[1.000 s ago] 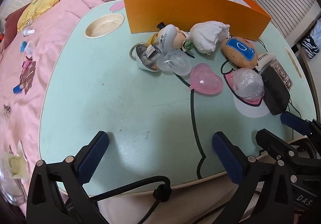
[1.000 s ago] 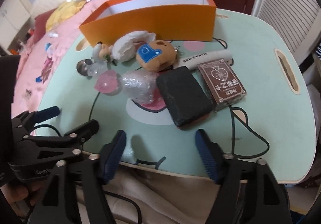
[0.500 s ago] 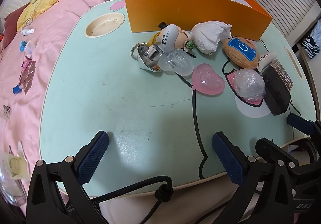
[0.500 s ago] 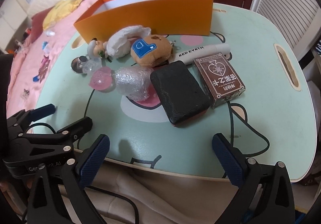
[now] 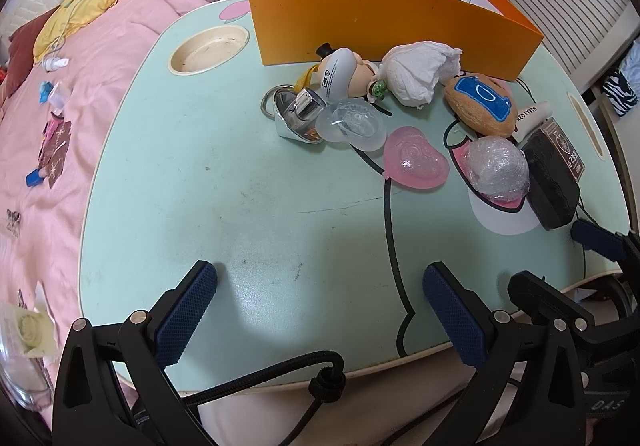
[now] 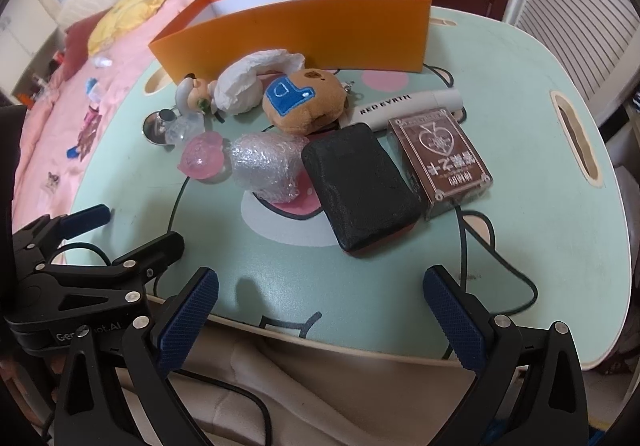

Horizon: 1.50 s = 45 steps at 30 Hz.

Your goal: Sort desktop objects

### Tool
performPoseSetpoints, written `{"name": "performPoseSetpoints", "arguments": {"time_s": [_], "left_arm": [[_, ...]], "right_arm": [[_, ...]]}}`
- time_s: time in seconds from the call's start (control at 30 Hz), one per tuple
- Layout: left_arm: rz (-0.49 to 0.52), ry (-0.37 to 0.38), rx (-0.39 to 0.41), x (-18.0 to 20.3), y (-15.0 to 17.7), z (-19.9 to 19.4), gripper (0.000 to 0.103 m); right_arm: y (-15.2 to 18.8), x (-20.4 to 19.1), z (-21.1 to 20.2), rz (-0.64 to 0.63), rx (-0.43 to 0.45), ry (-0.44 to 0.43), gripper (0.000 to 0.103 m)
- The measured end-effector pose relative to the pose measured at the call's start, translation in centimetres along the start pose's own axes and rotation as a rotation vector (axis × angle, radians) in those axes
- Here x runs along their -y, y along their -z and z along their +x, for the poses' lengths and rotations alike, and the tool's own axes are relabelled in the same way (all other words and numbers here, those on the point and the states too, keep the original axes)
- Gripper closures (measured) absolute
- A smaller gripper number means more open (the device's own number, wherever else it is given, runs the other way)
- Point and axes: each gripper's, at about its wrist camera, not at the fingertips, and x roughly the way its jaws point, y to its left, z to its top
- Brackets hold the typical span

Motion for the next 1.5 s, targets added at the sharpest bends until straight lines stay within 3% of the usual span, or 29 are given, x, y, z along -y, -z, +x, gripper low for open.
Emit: {"name": "performPoseSetpoints", "arguments": {"time_s": [1.03, 1.5], "left_arm": [[0.007, 0.004, 0.011, 1.0, -1.4, 0.6, 0.0], [-0.005, 0.0, 0.014, 1.3, -0.6, 0.7, 0.0]], "right_arm": [[-0.1, -0.1, 0.4, -0.022, 0.008, 0.022, 0.0], [-0.1, -0.1, 0.3, -0.023, 0.006, 0.025, 0.0]]}}
